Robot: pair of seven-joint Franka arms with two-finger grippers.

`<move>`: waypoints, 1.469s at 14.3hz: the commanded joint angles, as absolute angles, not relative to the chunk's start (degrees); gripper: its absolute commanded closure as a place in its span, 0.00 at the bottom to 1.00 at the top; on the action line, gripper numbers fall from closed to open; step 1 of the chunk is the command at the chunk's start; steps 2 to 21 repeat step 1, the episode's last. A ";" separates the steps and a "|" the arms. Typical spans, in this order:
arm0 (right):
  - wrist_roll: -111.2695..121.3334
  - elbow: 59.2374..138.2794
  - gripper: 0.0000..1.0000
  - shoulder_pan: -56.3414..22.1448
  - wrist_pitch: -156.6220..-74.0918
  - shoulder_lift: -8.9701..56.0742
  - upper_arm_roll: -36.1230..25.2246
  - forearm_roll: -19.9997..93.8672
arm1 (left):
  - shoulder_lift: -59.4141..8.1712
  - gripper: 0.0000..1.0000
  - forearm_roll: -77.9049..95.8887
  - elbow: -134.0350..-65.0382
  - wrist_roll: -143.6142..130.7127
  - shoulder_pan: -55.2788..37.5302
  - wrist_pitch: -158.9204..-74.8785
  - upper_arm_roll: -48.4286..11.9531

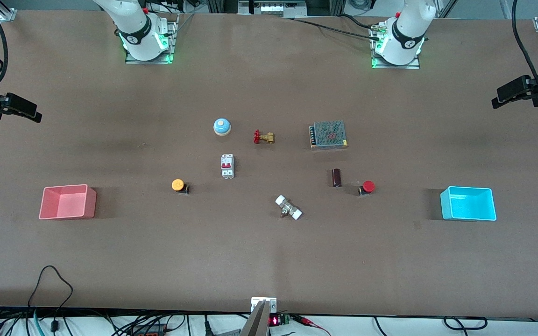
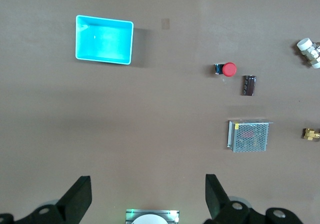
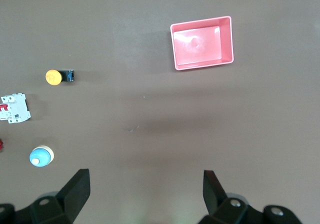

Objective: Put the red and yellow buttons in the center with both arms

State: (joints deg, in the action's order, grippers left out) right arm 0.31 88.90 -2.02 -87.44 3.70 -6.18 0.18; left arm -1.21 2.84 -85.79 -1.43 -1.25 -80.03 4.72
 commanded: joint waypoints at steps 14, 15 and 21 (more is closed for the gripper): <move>1.14 90.44 0.00 -1.05 -86.84 2.20 -5.54 -0.53 | 2.80 0.00 3.25 -90.34 -0.62 -1.94 -80.42 5.71; 1.14 90.44 0.00 -1.05 -86.84 2.20 -5.54 -0.53 | 2.80 0.00 3.25 -90.34 -0.62 -1.94 -80.42 5.71; 1.14 90.44 0.00 -1.05 -86.84 2.20 -5.54 -0.53 | 2.80 0.00 3.25 -90.34 -0.62 -1.94 -80.42 5.71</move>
